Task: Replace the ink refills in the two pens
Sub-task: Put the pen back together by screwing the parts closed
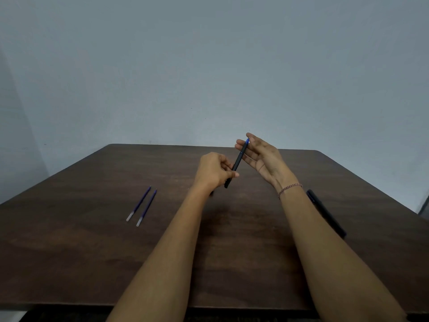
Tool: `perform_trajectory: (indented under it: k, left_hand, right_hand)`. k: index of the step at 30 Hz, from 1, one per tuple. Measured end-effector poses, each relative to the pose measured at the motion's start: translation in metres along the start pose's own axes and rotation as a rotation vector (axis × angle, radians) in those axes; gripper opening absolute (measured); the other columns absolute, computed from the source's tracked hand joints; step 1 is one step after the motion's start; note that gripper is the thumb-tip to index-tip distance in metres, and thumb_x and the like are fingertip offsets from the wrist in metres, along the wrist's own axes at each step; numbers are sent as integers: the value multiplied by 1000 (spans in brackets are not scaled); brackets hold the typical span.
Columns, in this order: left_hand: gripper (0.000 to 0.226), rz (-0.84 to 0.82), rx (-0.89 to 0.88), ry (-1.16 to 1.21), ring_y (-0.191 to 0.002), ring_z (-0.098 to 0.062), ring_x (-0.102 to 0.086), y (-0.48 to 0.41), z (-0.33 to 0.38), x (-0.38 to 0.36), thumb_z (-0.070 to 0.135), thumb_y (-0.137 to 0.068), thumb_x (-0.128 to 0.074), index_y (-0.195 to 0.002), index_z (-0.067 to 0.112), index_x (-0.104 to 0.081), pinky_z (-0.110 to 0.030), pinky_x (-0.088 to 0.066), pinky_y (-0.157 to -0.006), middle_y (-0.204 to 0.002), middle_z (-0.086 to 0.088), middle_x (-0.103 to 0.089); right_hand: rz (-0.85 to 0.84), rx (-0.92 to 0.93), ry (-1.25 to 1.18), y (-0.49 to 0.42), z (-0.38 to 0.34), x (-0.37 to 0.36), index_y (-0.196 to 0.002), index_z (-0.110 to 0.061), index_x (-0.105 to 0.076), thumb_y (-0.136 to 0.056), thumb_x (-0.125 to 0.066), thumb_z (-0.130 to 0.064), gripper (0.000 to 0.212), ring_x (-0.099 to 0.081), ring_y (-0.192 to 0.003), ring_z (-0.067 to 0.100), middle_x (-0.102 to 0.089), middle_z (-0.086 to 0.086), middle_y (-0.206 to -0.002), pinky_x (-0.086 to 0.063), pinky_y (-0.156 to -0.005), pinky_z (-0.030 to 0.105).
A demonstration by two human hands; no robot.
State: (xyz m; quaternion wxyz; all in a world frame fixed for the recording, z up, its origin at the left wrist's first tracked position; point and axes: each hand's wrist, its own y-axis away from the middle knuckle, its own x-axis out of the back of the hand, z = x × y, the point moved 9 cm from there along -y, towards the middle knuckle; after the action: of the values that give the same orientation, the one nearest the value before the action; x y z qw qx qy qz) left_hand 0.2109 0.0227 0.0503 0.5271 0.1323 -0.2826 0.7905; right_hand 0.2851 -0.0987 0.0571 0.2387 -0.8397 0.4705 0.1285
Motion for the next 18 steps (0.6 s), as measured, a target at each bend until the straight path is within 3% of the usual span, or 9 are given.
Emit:
perform_trajectory:
  k: [7,13,18]
  left_hand:
    - [22,-18,-3,-7,-60,-7,-62,1,2,-2,15,-66,-84,-75,14,-64,-23,-56,-58,-64,4,-62]
    - [22,-15,9,2,-62,-9,-64,2,2,0,14,-66,-84,-76,12,-64,-21,-55,-54,-66,1,-64]
    - [23,-11,1,-6,-61,-10,-64,2,4,0,15,-65,-85,-74,14,-64,-25,-58,-59,-65,2,-64]
  right_hand:
    - [35,21,70,0,-3,4,-113,-12,-59,-89,-61,-5,25,-71,-81,14,-72,5,-87,-57,-77,24]
    - [-32,-35,70,1,4,-2,-106,-9,-65,-92,-56,-10,17,-71,-85,12,-74,3,-87,-57,-80,23]
    - [25,-40,82,0,4,3,-98,-10,-68,-88,-62,-11,11,-71,-78,11,-74,1,-79,-58,-73,22]
